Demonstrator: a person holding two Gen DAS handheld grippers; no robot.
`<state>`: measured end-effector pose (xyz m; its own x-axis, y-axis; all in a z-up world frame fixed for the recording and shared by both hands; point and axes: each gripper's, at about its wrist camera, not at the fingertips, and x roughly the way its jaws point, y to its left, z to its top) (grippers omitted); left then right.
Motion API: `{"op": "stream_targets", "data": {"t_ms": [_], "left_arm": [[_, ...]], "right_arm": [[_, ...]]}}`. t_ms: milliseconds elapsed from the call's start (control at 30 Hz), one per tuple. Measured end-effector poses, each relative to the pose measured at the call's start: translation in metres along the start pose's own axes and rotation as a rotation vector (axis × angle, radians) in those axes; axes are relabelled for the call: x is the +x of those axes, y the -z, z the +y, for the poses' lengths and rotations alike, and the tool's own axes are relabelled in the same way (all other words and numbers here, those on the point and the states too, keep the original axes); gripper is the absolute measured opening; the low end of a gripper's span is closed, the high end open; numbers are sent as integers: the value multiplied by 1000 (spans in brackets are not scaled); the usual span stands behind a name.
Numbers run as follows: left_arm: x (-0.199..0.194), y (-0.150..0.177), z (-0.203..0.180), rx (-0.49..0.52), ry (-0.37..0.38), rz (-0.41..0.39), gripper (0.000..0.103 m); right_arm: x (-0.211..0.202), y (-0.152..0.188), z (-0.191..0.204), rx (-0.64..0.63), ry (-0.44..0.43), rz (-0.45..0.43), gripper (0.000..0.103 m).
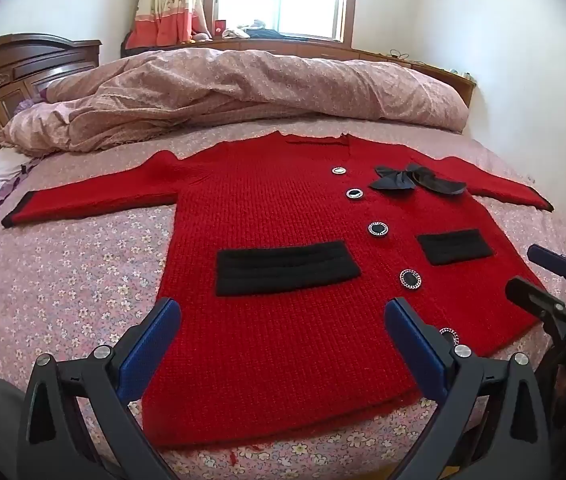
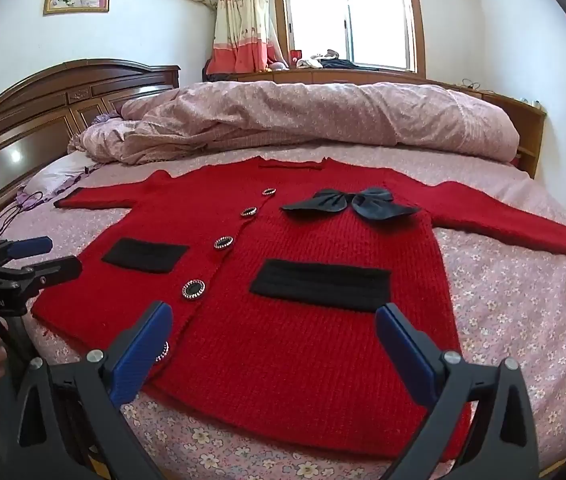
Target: Fold small clothes
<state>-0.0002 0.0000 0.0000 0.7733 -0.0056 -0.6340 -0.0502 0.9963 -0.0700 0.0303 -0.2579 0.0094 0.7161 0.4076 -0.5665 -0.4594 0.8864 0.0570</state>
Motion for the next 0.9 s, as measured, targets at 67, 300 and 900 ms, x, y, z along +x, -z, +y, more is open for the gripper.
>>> {"op": "stream_targets", "data": {"t_ms": [67,300,900], "left_arm": [[0,0,0,2,1,5,99],[2,-2,-2,11,2,12,99],[0,1,-6,22,3,4,99]], "right_arm": [[-2,0,0,-5,0,4,103],[-2,1,3,-23,10,17,103],[1,1,0,2,-9,22,103]]}}
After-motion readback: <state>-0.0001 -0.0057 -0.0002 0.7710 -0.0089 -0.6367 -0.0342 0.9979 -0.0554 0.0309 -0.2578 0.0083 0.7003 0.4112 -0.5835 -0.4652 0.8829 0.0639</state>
